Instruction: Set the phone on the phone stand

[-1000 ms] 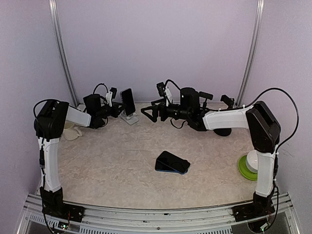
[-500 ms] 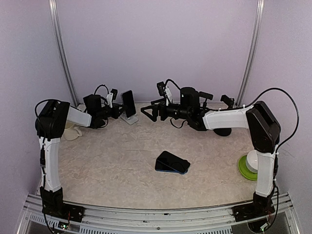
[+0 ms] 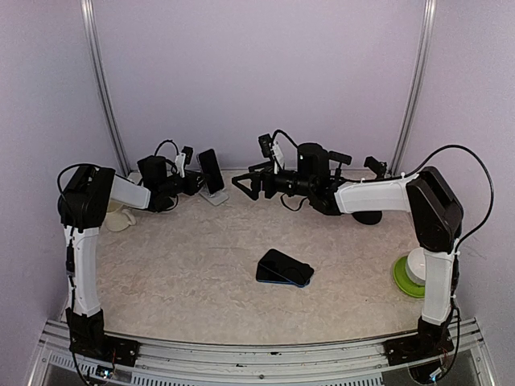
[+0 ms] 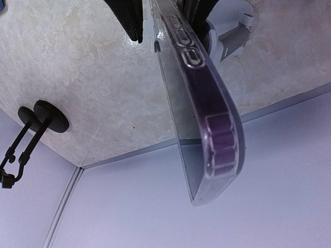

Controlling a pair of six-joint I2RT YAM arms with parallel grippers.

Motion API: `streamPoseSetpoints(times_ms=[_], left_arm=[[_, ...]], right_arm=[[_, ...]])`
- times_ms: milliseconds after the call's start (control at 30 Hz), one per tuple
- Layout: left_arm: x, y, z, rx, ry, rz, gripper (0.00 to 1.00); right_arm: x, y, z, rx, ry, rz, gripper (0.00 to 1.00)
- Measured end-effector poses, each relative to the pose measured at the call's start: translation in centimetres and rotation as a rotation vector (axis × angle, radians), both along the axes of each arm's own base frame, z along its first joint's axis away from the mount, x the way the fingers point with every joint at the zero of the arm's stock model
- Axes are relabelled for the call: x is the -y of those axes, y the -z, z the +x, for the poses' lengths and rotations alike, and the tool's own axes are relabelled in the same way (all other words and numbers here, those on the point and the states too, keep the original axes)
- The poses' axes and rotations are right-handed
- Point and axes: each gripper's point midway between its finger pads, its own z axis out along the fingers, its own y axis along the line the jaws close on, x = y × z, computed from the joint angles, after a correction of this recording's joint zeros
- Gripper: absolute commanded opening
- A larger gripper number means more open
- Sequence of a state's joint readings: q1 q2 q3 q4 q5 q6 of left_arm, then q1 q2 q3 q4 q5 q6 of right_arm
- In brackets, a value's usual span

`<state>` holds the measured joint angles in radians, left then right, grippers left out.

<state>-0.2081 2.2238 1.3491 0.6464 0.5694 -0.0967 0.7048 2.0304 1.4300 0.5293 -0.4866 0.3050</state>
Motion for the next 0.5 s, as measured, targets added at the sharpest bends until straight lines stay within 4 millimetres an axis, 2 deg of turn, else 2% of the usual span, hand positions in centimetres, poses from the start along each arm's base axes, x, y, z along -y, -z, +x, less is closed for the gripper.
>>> streamPoseSetpoints(times_ms=[167,333,500], left_arm=[[-0.02,0.00,0.02,-0.006,-0.002,-0.005,0.46],[-0.05,0.07,0.11,-0.010,-0.013,-0.005,0.50],[-0.54,0.08,0.55,-0.007,-0.050,0.003,0.50]], right_arm=[[-0.01,-0.03,0.00,0.001,0.000,0.001,1.00],[-0.01,-0.02,-0.02,0.000,-0.002,0.000,1.00],[-0.04,-0.02,-0.08,0.000,-0.005,0.001,1.00]])
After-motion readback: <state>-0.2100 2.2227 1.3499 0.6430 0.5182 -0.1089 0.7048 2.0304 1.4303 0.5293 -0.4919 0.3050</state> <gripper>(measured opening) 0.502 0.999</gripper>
